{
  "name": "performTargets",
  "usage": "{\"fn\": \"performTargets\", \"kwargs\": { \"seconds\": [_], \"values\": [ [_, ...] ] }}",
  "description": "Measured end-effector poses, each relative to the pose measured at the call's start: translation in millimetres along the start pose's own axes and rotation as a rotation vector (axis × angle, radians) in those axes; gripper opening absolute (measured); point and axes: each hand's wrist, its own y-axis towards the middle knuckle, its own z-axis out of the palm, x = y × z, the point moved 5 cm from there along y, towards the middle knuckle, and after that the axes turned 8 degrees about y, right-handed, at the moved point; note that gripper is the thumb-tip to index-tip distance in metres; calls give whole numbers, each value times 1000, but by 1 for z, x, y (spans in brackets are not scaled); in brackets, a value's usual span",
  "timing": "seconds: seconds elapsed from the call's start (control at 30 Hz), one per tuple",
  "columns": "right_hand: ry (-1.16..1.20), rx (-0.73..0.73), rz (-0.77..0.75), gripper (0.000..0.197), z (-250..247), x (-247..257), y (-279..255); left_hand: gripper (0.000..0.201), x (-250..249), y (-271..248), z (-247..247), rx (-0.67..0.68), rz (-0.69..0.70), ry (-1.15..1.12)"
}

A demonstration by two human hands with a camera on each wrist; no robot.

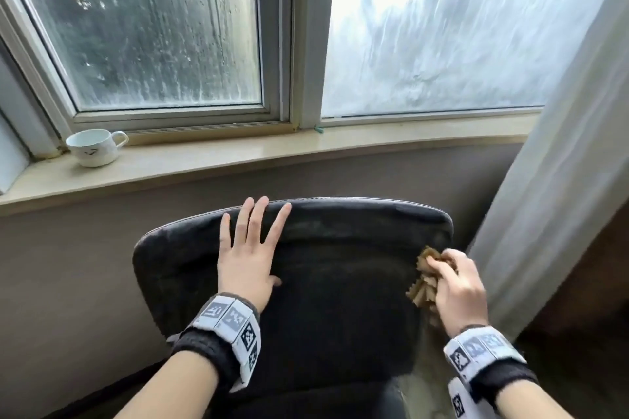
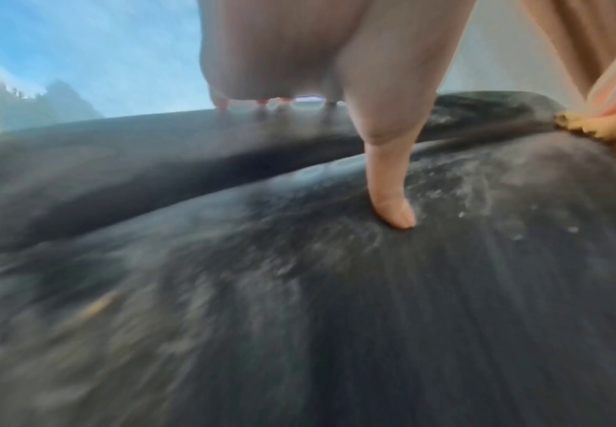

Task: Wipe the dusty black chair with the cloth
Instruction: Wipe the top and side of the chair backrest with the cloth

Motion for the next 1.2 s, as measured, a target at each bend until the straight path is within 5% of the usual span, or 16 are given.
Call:
{"fn": "performTargets", "kwargs": {
  "seconds": [0.1, 0.2, 0.37, 0.53, 0.7, 0.97, 1.2],
  "values": [
    [23, -165, 143, 22, -32, -23, 13, 145, -29, 8, -7, 6, 10, -21],
    [149, -296, 148, 25, -34, -10, 46, 131, -87, 27, -24, -13, 197, -54],
    [110, -208, 62, 27, 3, 2, 22, 123, -166, 46, -23, 54, 306, -70],
    [205, -81, 109, 26, 7, -13, -6, 127, -168, 50, -13, 15, 244, -44],
    [334, -375, 328, 19, -18, -28, 22, 135, -172, 43, -6, -69, 210, -70],
    [356, 2, 440, 21, 27, -43, -77, 133, -170, 44, -7, -83, 139, -53],
    [399, -291, 313, 20, 1, -16, 7, 134, -172, 40, -8, -71, 106, -47]
  ]
}}
